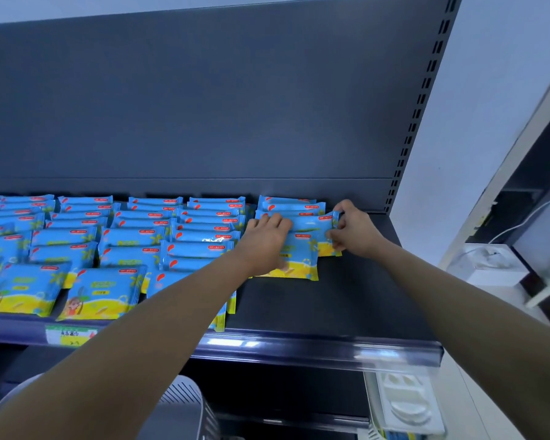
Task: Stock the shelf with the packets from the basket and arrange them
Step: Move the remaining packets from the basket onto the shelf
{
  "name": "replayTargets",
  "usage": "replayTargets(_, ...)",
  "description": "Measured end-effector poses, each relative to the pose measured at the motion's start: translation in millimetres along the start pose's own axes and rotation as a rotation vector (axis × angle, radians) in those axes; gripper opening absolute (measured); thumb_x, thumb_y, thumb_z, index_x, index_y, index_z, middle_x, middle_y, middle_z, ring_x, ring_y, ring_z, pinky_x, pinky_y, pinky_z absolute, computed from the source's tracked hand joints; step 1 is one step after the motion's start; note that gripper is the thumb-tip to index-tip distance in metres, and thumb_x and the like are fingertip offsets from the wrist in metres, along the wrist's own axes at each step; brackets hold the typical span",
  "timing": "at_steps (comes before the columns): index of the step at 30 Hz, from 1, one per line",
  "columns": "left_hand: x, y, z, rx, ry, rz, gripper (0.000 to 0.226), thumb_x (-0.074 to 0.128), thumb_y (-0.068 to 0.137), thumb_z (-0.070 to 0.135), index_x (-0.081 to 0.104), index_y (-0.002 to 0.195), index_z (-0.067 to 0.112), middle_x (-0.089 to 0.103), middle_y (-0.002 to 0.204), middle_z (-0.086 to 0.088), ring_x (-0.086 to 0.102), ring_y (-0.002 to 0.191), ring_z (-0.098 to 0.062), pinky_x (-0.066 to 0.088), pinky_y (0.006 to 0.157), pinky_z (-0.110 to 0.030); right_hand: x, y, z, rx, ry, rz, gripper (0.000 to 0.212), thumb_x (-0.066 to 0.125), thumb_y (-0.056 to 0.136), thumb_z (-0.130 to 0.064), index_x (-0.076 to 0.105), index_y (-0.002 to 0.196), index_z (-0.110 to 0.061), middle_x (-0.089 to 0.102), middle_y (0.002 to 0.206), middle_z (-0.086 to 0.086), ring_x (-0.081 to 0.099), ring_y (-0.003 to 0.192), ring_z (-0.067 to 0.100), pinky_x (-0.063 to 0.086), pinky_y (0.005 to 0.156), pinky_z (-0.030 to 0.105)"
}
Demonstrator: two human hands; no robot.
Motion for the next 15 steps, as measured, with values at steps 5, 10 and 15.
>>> replayTargets(5,-16,6,2,0.049,-0.032,0.162,0.055,0.066,0.084,0.026,0.039,0.129,0.014,0.041,0.125,-0.005,0.038,0.115,-0.022,0.025,0.095,-0.030,3,-2,0,0.036,-0.020,0.021,0.031,0.059,0.087,-0.001,0.041,0.111,-0.009,0.054,0.075,0.004,0.065,0.063,0.024,0.059,0.065,0.045)
replayTargets(10,-10,3,3,0.042,-0.093,0.178,0.051,0.063,0.085,0.025,0.040,0.129,0.013,0.041,0.126,-0.005,0.037,0.117,-0.022,0.025,0.098,-0.029,0,-11,0,0.069,-0.116,0.047,0.047,0.052,0.087,0.000,0.037,0.130,-0.011,0.058,0.096,0.011,0.064,0.088,0.030,0.056,0.076,0.047)
replayTargets(15,-16,-8,4,0.077,-0.042,0.186,0.055,0.062,0.086,0.023,0.037,0.134,0.011,0.039,0.129,-0.007,0.037,0.119,-0.023,0.026,0.098,-0.029,-16,-28,-24,0.006,-0.421,0.269,0.045,0.050,0.091,-0.010,0.037,0.134,-0.010,0.046,0.128,0.018,0.054,0.106,0.038,0.045,0.082,0.041)
Point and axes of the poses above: each hand's wrist, its own y-axis towards the middle knuckle, its own x-axis out of the palm, z = x × y, the point moved 9 cm from there along y, towards the middle knuckle
